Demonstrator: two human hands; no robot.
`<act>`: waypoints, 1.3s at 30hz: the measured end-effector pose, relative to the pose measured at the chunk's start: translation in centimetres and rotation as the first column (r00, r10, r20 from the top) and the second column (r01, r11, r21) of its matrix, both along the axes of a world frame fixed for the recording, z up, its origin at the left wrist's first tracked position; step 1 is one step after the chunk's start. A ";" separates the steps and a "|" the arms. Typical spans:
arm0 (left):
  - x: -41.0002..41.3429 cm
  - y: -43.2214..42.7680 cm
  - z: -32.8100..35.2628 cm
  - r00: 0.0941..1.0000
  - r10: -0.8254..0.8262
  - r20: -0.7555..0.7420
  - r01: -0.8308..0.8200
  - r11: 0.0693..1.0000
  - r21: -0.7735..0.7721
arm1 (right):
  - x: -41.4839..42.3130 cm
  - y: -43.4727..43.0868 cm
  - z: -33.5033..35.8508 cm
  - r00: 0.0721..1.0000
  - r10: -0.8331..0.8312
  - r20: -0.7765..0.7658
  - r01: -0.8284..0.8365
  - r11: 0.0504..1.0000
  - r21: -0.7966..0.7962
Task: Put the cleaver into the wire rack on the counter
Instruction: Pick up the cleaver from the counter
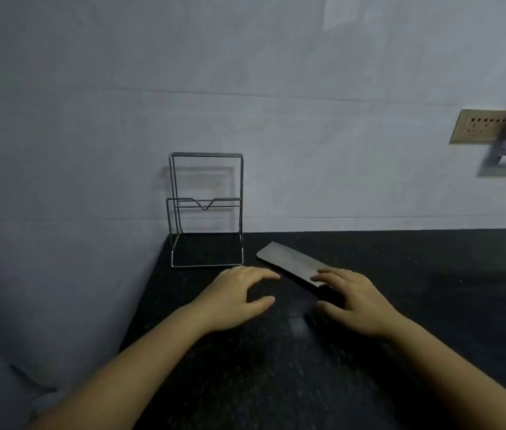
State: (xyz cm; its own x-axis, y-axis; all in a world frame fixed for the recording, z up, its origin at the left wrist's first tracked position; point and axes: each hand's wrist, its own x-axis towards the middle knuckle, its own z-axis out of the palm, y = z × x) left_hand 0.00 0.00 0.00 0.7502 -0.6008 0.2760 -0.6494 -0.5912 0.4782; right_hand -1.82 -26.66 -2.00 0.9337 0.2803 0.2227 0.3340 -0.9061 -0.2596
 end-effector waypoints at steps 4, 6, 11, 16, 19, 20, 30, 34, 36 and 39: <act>-0.3 -0.7 -0.5 0.994 -0.021 -0.112 0.030 0.996 0.079 | -0.1 -0.3 -0.7 0.997 -0.025 -0.068 0.021 0.998 -0.067; -0.2 -1.2 -1.0 0.991 -0.026 -0.129 0.042 0.991 0.124 | 0.0 -0.3 -0.9 0.997 -0.038 -0.074 0.032 0.996 -0.084; -0.2 -2.6 -2.1 0.989 -0.049 -0.143 0.072 0.984 0.164 | 0.1 -0.1 -0.8 0.995 -0.095 -0.031 0.090 0.986 -0.142; 0.1 -3.9 -2.4 0.991 -0.044 -0.124 0.064 0.985 0.160 | 0.7 0.2 -0.5 0.979 -0.178 -0.104 0.177 0.984 -0.019; 0.4 -4.5 -2.5 0.994 -0.024 -0.106 0.039 0.989 0.142 | 1.3 0.5 0.3 0.972 -0.181 -0.149 0.190 0.980 0.051; 0.5 -4.6 -2.5 0.996 -0.016 -0.089 0.028 0.991 0.133 | 1.4 0.6 0.5 0.970 -0.179 -0.167 0.192 0.979 0.066; 1.7 -6.2 -2.4 0.986 0.087 0.139 -0.077 0.995 -0.070 | 1.9 4.0 4.1 0.964 -0.131 -0.231 0.151 0.986 0.073; 2.0 -6.5 -2.1 0.980 0.125 0.157 -0.108 0.988 -0.112 | 1.8 5.3 5.3 0.962 -0.116 -0.247 0.136 0.989 0.064; 2.1 -6.4 -2.1 0.980 0.133 0.146 -0.113 0.984 -0.134 | 1.7 5.5 5.5 0.962 -0.112 -0.248 0.132 0.989 0.067; 2.1 -5.9 -2.3 0.989 0.084 0.122 -0.069 0.990 -0.122 | 1.6 5.7 6.0 0.955 -0.100 -0.280 0.132 0.987 0.095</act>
State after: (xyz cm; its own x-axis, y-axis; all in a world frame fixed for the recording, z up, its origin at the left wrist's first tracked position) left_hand 2.09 -5.94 -2.31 0.7473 -0.5006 0.4370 -0.6641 -0.5862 0.4642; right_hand -0.17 -21.00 3.97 0.9877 0.1545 -0.0225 0.1302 -0.8944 -0.4278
